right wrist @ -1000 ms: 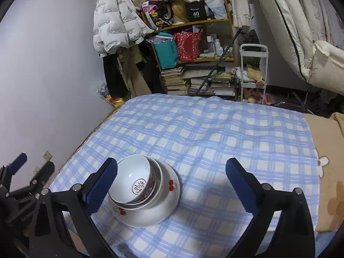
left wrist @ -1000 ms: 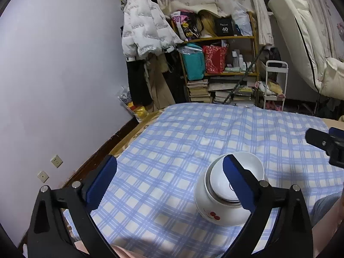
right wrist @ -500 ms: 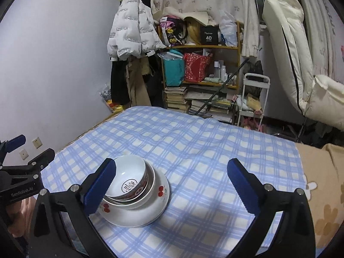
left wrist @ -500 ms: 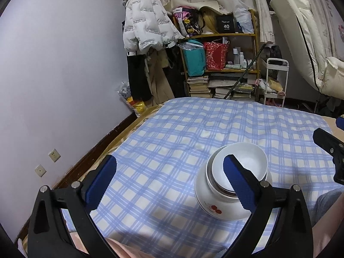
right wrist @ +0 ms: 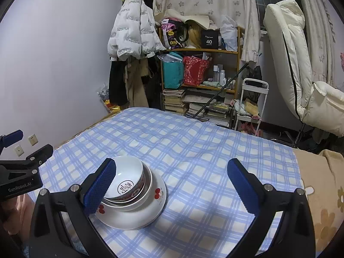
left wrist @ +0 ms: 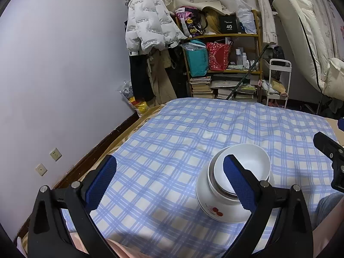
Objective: Organize plates and bowls
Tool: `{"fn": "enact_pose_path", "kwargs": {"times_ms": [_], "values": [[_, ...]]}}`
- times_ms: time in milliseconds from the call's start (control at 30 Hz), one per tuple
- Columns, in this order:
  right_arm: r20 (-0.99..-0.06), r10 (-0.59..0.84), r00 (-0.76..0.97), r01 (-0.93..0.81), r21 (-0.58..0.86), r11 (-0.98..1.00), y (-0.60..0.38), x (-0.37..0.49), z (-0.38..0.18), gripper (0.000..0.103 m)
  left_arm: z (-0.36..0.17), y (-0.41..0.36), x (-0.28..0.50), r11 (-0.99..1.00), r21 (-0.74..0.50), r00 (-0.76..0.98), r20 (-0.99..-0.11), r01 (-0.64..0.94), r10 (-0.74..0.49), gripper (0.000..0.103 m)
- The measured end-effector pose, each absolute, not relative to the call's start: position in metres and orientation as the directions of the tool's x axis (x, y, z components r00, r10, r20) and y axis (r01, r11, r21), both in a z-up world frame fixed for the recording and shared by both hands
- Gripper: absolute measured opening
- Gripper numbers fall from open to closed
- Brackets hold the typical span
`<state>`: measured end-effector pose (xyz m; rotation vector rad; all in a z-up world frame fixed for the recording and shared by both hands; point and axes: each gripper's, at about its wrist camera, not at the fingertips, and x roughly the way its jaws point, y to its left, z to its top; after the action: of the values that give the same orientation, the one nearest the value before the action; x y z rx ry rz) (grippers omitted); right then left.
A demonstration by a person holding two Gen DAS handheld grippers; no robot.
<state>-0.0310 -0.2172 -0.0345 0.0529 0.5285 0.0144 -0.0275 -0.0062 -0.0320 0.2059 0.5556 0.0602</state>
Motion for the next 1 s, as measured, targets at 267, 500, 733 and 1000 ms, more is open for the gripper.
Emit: {"fn": "enact_pose_path", "kwargs": {"times_ms": [267, 500, 733, 1000], "values": [[-0.504, 0.023, 0.864, 0.004, 0.053, 0.999, -0.2204, -0.0298, -0.0353, 0.103, -0.0323, -0.0082, -0.0297, 0.976, 0.217, 0.853, -0.510, 0.003, 0.110, 0.098], [-0.504, 0.025, 0.863, 0.004, 0.055, 0.998, -0.2216, -0.0298, -0.0350, 0.103, -0.0312, -0.0105, -0.0300, 0.977, 0.213, 0.855, -0.508, 0.009, 0.103, 0.098], [-0.505, 0.027, 0.863, 0.000, 0.054, 0.999, -0.2230, -0.0297, -0.0352, 0.103, -0.0298, -0.0133, -0.0303, 0.976, 0.217, 0.859, -0.501, 0.005, 0.107, 0.098], [-0.506, 0.031, 0.862, 0.000, 0.061, 0.998, -0.2233, -0.0298, -0.0362, 0.103, -0.0279, -0.0137, -0.0310, 0.976, 0.217, 0.861, -0.498, 0.004, 0.107, 0.098]]}}
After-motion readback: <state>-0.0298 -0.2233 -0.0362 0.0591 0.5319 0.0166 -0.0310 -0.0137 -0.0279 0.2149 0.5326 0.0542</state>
